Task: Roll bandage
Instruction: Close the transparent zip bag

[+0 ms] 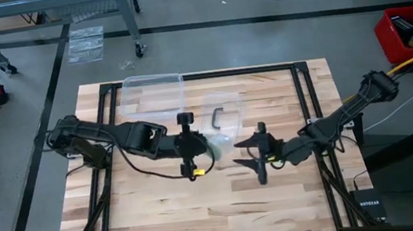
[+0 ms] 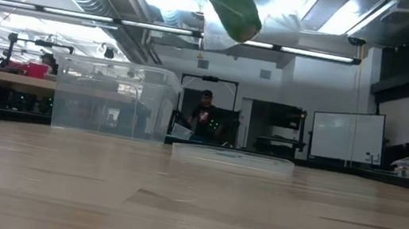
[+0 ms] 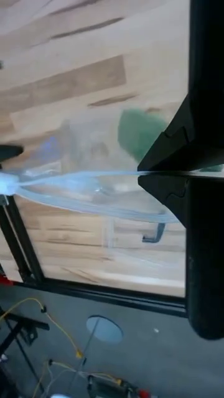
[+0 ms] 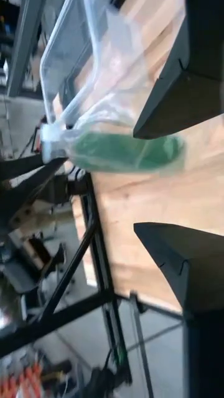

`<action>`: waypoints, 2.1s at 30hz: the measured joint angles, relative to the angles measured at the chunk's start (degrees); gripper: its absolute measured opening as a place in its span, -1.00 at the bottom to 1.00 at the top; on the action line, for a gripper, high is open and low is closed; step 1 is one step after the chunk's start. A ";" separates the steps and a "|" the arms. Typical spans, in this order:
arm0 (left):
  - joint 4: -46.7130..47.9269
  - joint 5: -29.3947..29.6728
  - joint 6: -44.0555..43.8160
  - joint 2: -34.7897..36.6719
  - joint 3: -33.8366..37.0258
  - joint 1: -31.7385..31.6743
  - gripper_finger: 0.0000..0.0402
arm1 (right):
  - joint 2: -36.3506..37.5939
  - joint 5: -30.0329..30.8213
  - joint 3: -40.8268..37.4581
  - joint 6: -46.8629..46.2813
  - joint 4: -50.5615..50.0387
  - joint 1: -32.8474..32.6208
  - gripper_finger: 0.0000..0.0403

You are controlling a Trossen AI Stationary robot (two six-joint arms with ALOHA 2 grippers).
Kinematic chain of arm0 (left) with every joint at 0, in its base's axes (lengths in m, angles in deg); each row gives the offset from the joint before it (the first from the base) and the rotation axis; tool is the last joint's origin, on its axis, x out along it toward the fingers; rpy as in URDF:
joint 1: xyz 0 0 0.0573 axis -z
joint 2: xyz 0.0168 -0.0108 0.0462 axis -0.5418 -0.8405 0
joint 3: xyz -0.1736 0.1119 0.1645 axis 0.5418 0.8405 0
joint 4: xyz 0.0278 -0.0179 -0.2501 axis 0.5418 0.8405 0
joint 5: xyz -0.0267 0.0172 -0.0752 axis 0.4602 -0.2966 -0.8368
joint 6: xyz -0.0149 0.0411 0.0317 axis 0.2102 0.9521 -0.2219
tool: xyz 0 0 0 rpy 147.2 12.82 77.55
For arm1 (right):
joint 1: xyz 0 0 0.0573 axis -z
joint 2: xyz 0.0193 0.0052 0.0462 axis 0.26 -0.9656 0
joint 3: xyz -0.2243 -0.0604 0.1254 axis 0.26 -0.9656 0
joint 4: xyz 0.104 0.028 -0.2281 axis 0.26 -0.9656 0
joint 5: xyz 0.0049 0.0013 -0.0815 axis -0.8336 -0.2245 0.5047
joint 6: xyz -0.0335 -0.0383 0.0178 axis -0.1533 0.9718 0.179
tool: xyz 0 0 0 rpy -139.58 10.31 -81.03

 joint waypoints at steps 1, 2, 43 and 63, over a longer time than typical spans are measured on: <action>0.02 -0.04 -0.19 -0.04 0.00 -0.21 -1.00 | -0.57 0.51 0.00 0.01 -0.03 0.00 0.18; 0.00 -0.27 -0.25 -0.10 0.00 -0.33 -1.00 | -1.11 1.16 0.00 0.00 -0.01 0.00 0.18; -4.81 -8.88 -0.12 -0.15 0.00 1.32 -1.00 | -3.03 7.41 -0.02 12.03 11.51 0.02 0.17; -4.74 -8.88 -0.19 -0.15 0.00 1.59 -1.00 | -3.03 7.31 -0.02 12.02 11.55 0.02 -0.72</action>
